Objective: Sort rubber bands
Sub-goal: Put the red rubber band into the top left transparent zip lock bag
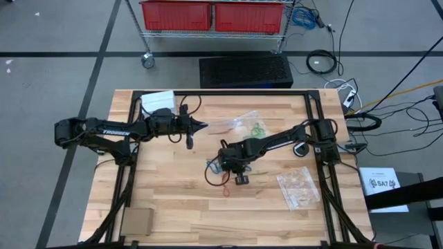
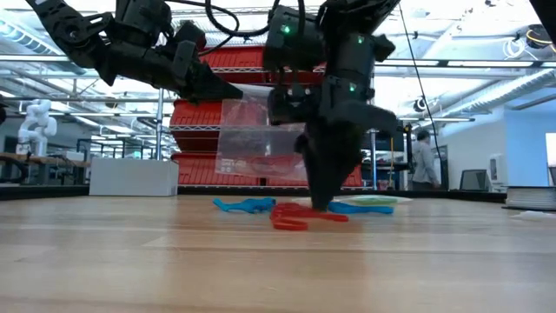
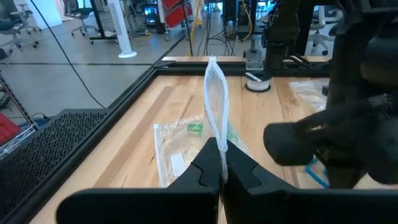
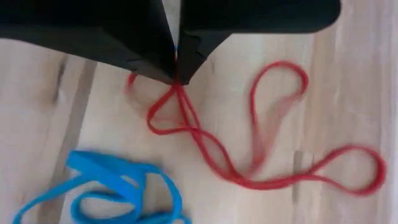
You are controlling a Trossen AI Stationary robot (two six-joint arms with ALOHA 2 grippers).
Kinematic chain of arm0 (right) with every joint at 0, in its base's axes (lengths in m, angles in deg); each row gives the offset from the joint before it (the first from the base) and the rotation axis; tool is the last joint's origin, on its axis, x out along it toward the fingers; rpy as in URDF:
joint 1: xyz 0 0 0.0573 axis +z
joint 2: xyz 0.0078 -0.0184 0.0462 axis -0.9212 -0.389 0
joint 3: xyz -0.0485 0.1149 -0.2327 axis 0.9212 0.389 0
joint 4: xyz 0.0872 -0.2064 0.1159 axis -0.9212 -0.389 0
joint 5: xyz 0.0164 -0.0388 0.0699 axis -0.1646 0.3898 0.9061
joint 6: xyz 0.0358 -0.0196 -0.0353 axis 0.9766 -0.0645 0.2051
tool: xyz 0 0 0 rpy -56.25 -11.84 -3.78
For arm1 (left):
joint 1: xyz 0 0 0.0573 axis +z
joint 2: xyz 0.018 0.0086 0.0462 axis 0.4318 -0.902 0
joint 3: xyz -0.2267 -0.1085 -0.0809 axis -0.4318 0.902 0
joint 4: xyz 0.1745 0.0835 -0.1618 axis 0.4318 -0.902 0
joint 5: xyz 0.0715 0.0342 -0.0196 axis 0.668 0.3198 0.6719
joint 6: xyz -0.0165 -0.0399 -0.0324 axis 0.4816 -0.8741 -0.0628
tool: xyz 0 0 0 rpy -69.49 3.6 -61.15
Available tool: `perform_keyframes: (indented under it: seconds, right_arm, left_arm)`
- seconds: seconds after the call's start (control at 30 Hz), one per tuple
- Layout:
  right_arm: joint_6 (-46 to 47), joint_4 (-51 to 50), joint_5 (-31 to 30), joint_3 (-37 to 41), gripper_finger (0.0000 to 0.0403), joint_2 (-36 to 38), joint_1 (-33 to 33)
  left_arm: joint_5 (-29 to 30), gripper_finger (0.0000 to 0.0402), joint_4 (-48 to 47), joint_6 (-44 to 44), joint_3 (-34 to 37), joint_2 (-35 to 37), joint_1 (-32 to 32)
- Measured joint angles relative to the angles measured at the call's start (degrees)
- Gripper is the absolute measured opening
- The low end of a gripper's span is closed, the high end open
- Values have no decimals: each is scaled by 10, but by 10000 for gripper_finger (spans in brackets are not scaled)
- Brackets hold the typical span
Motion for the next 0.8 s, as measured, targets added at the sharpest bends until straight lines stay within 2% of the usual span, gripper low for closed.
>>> perform_keyframes:
  seconds: [0.27, 0.47, 0.8]
  right_arm:
    - [-11, -84, -59, -41, 1, 47, 0]
    - [-11, -94, -85, -70, 0, 94, 0]
    - [-8, -116, -88, -132, 0, 153, 0]
  left_arm:
    - [0, 2, 0, 0, 0, 0, 0]
    - [0, 2, 0, 0, 0, 0, 0]
    - [0, 2, 0, 1, 0, 0, 0]
